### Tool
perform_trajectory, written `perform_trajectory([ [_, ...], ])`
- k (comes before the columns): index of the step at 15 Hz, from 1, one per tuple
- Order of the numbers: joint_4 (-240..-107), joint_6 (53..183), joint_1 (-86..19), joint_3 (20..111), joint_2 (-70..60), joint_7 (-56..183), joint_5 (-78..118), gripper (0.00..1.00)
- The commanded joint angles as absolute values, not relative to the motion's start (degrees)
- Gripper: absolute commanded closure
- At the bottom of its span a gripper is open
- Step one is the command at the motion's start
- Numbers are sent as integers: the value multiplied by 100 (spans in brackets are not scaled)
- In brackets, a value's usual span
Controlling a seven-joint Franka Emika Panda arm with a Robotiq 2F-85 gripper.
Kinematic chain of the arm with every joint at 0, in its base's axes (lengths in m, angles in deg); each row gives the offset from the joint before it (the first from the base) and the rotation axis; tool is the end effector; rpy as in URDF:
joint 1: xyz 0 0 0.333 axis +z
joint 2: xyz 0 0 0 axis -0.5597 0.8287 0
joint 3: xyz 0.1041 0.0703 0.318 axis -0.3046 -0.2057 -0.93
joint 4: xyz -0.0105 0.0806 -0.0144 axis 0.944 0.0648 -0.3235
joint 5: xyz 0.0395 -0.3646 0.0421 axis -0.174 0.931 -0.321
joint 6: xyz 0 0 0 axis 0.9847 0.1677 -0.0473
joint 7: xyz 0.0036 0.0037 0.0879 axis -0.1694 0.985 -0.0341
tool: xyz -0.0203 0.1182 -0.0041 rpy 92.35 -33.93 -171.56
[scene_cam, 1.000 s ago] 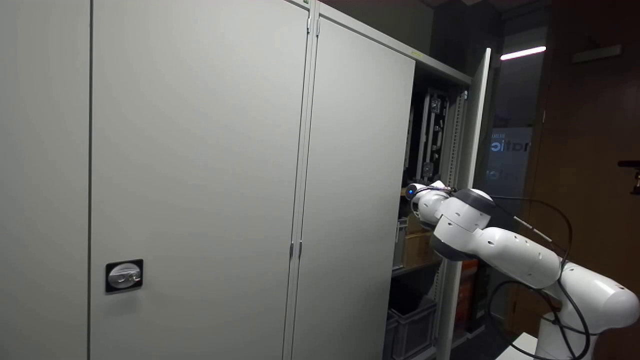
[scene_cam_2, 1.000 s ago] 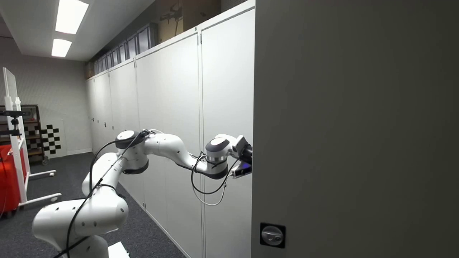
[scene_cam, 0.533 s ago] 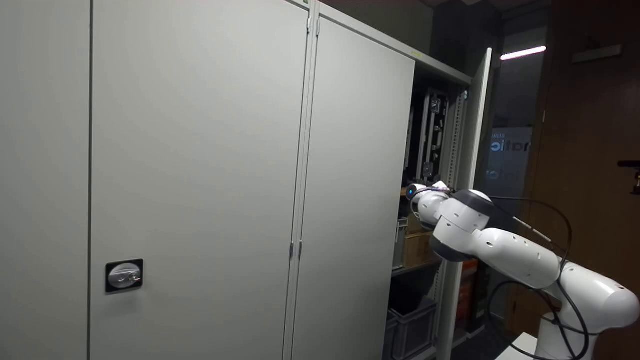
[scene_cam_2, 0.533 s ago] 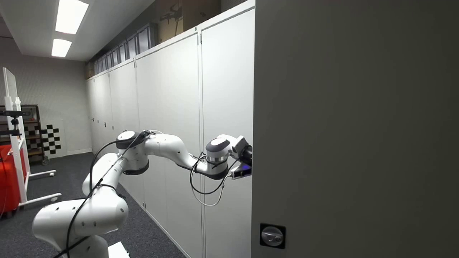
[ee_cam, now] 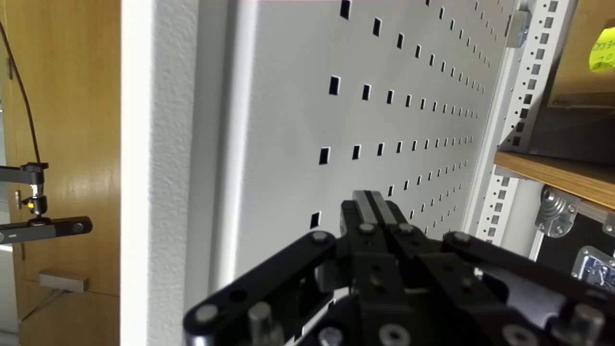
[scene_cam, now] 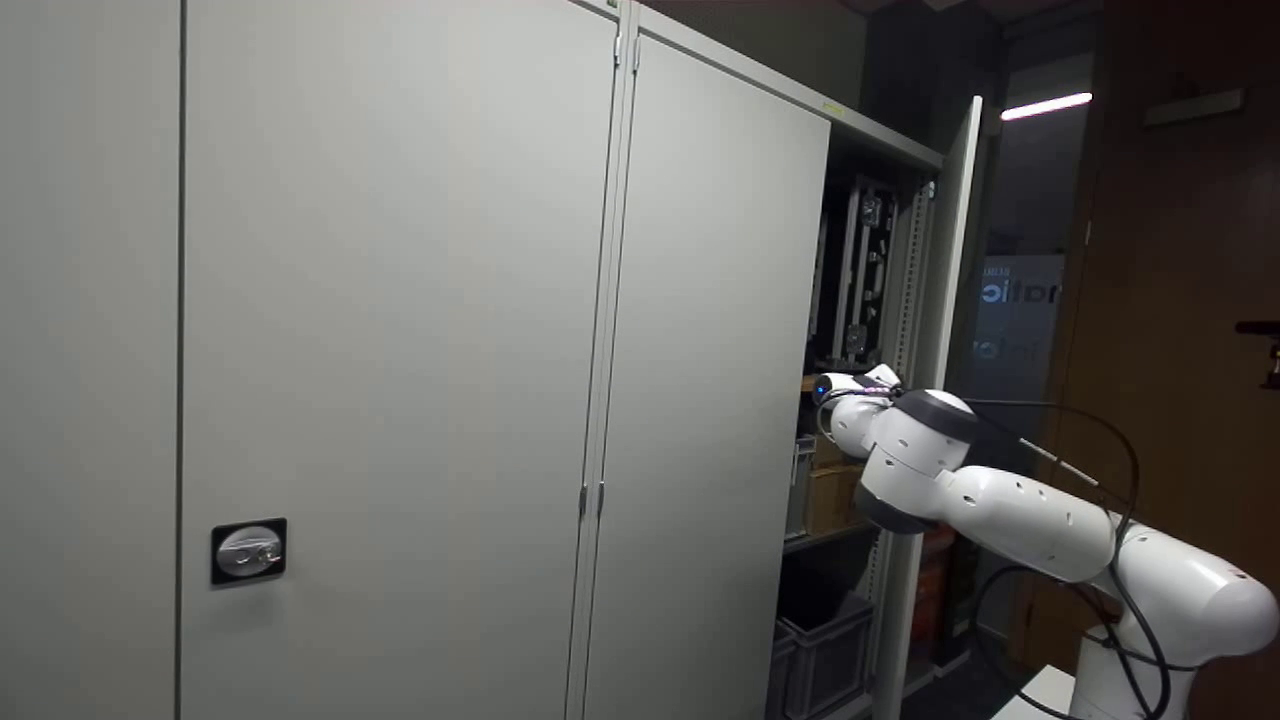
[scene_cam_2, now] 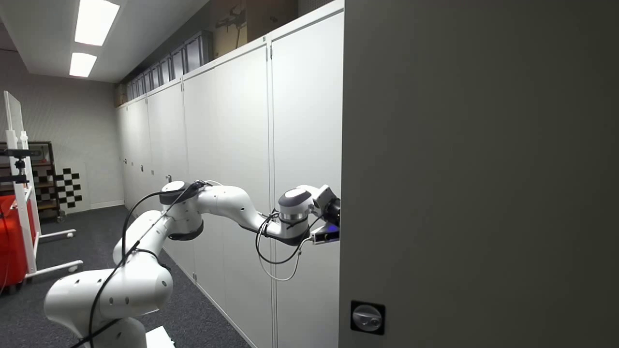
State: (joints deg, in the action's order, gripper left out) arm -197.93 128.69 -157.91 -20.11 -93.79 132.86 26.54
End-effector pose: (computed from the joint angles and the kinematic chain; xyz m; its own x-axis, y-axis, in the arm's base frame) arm 0.5579 -0.1897 0.4677 0.1286 -0.1277 0.9835 -0.9857 0.0926 0.1409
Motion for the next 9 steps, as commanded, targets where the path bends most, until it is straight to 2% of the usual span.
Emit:
perform_trajectory([
  [1,-19713,12693,-15930,-1874,-9645,13061,2575,100],
  [9,-19768,12678,-16070,-1854,-9735,13076,2560,100],
])
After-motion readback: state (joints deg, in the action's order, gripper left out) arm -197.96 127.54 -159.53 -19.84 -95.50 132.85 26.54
